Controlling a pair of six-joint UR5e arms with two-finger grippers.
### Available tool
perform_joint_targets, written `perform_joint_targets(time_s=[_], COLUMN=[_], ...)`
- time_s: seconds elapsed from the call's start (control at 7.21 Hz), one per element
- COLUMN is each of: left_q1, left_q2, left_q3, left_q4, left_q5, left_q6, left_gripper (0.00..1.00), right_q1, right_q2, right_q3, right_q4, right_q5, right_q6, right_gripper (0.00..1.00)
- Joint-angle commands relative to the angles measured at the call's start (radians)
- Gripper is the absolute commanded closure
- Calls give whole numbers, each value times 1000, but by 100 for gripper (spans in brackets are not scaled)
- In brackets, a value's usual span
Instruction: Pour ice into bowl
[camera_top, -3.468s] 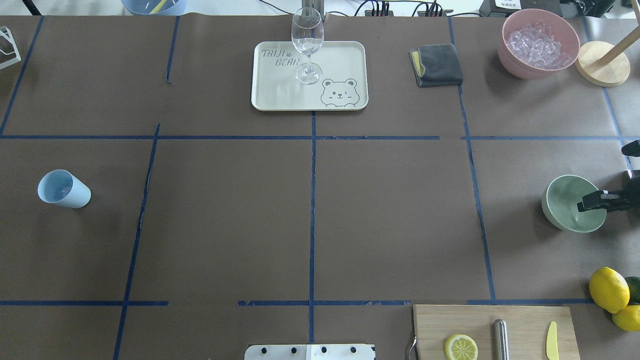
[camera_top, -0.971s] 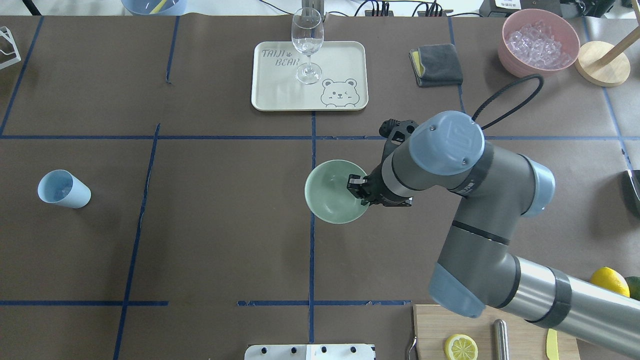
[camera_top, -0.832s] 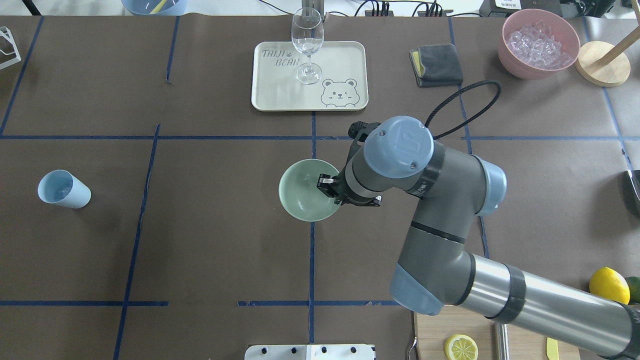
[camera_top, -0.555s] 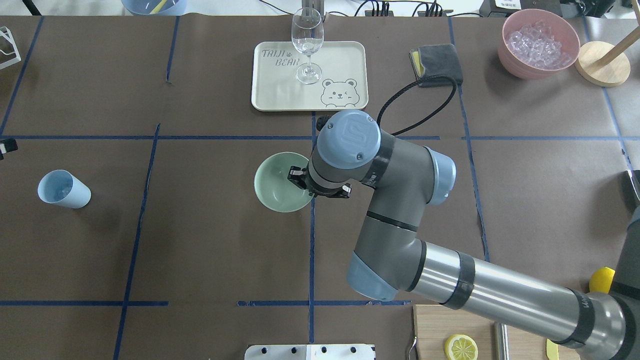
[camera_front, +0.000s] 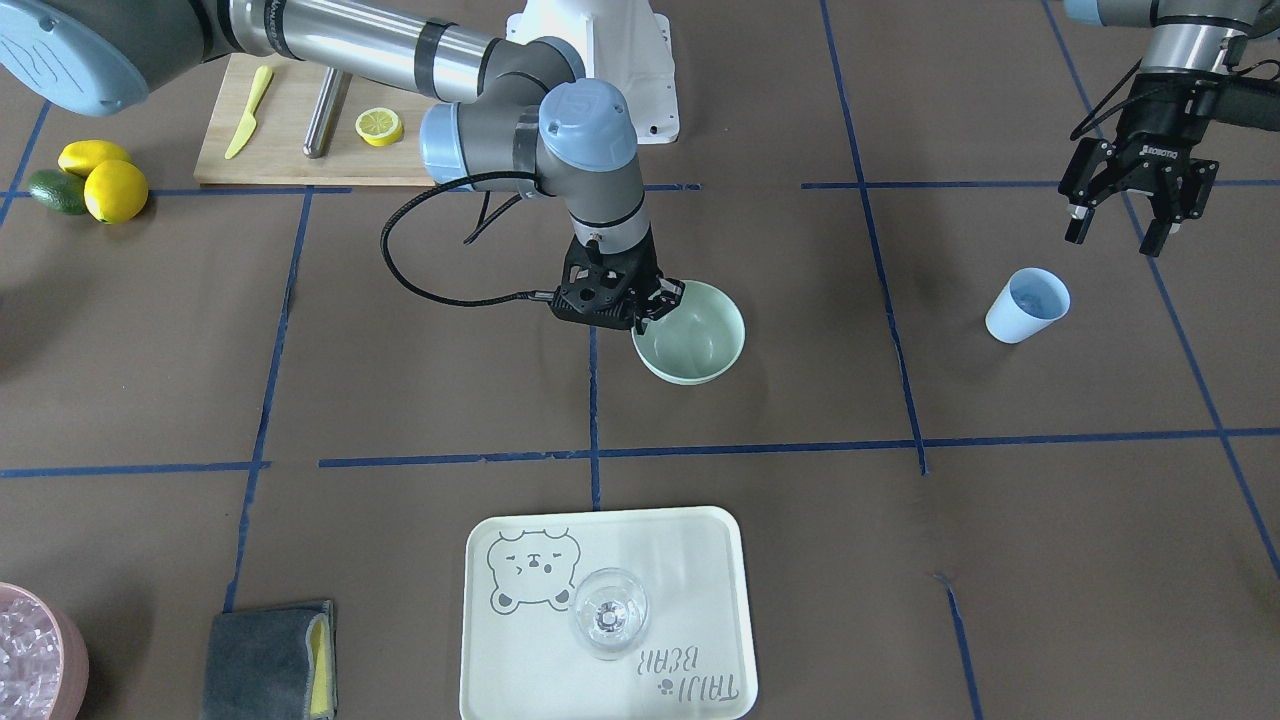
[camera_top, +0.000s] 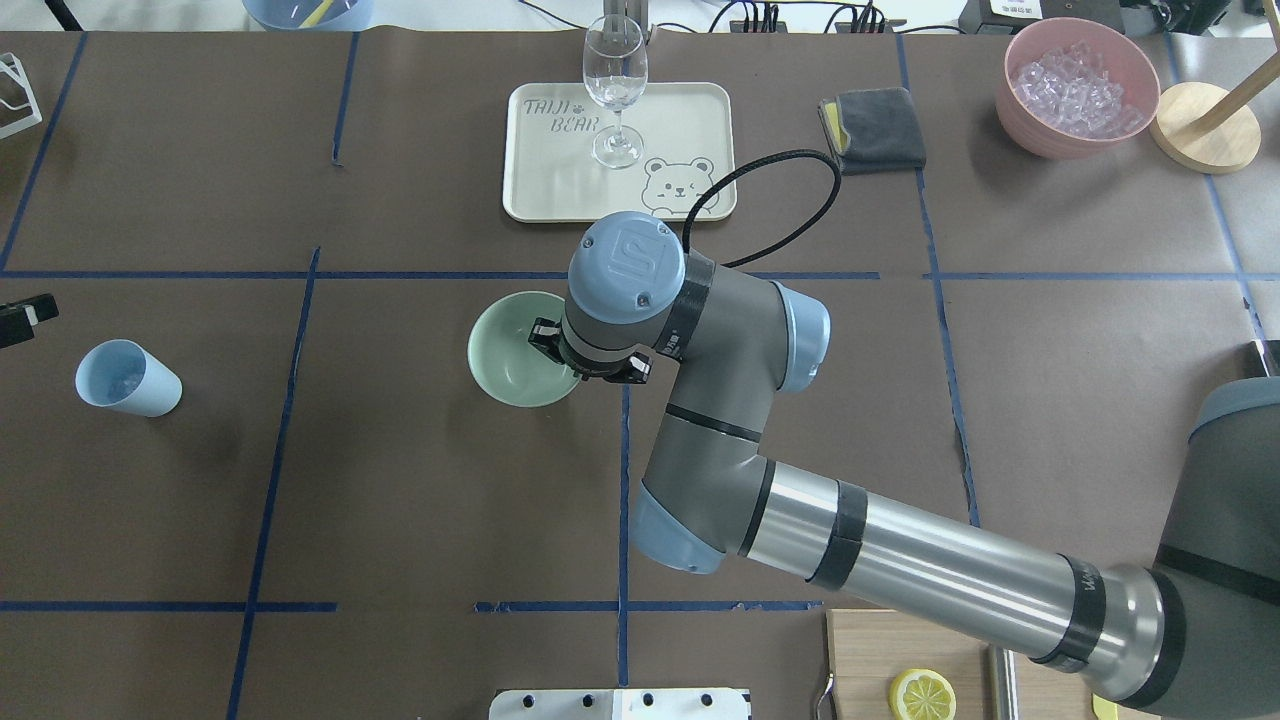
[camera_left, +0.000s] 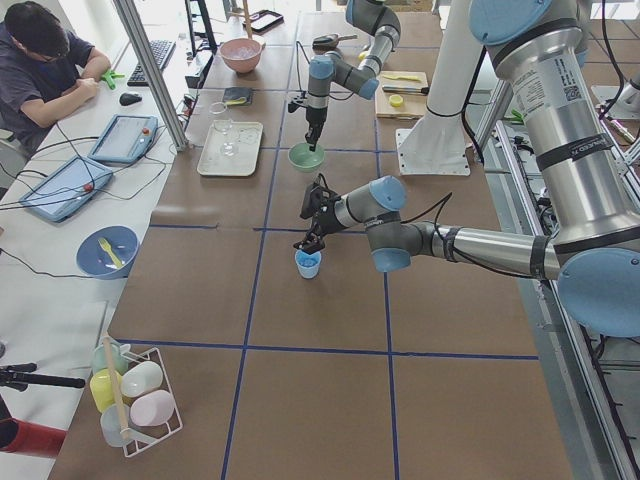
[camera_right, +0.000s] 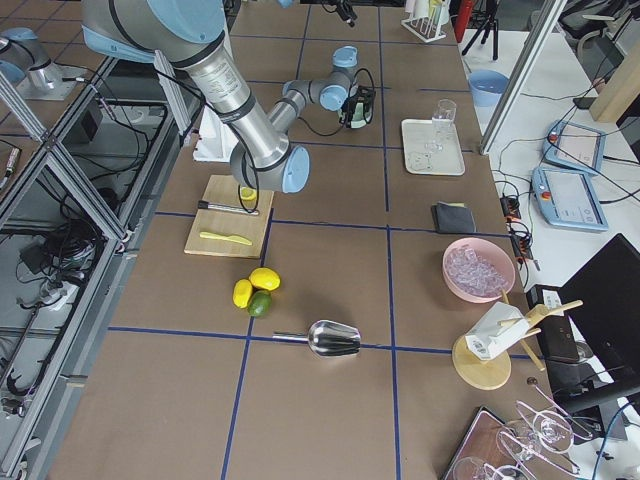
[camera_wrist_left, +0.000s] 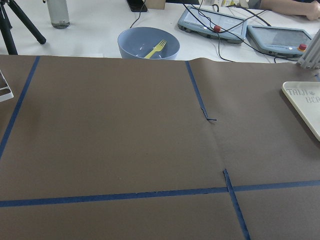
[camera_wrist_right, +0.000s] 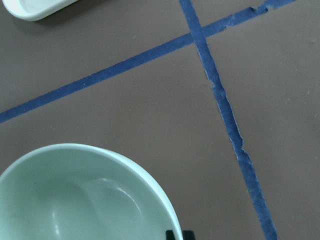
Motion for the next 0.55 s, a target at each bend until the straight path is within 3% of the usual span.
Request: perform_joint_targets(time_s=[0.0,0.42], left_q1=[88,189], left_q2=[36,99], left_q3=[-4,-2], left_q4=[2,3], left_q5=[124,259], left_q6=[-28,-87], left_gripper=[0,0], right_q1=[-3,15], right_q2=[6,-2], right_q3=[-9,55], right_q4=[4,-13], right_q5=[1,58], right_q6=[24,25], right_gripper=[2,0])
